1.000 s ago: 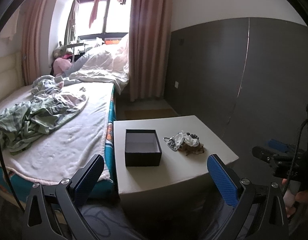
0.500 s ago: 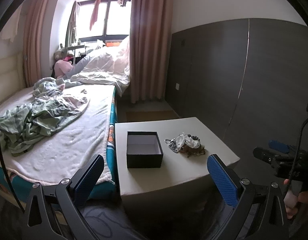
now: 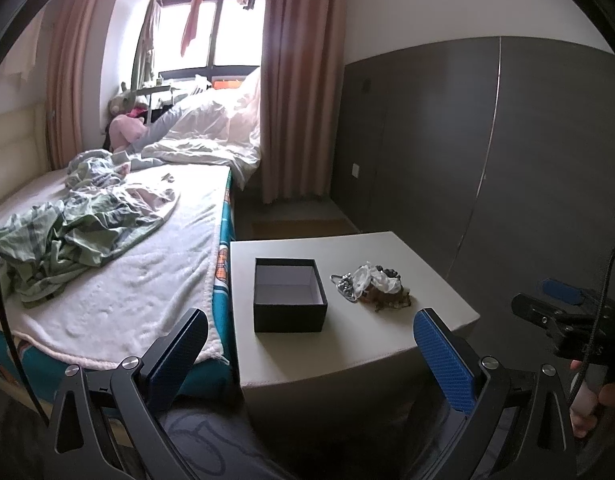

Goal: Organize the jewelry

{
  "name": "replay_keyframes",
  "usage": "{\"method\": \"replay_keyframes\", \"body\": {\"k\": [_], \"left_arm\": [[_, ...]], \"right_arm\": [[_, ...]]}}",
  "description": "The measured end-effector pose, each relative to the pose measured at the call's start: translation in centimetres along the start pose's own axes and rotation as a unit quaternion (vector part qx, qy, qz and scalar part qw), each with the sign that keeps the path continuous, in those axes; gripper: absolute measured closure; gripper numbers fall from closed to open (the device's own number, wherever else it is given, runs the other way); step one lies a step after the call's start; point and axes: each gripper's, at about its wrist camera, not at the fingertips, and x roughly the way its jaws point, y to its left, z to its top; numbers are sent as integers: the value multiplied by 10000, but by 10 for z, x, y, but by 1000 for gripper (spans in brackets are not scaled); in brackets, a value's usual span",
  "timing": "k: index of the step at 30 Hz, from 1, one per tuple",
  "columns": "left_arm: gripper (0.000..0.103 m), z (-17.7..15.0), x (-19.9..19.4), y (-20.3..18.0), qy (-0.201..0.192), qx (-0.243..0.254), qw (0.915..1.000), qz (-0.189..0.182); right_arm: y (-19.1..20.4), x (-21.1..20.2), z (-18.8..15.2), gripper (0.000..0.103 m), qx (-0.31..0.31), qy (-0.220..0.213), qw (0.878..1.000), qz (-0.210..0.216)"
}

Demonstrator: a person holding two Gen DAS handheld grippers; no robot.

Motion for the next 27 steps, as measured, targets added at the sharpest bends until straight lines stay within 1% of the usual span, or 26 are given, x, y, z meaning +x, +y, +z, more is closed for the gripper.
{"method": "replay_keyframes", "body": {"k": [4, 10, 19, 21, 24, 26, 27], "left_arm": [[1, 1, 3, -1, 15, 9, 10000, -14], [1, 11, 15, -8, 11, 164, 9998, -107], [1, 32, 53, -19, 254, 242, 9986, -393], [3, 37, 63, -21, 322, 228, 9982, -458], [10, 41, 80, -24, 486, 204, 9969, -591], [18, 44, 92, -28, 626, 182, 9957, -665], [19, 46, 100, -31, 720, 176, 9947, -718]], "right_arm": [[0, 0, -1, 3, 8, 8, 10000, 6], [-10, 6, -2, 3, 163, 99, 9998, 75], [-48, 28, 3, 3, 686, 262, 9973, 47], [-56, 35, 4, 3, 806, 308, 9963, 40], [-66, 45, 5, 3, 917, 370, 9951, 22], [-73, 53, 6, 3, 981, 409, 9943, 23], [-77, 56, 7, 3, 1014, 424, 9939, 27]]}}
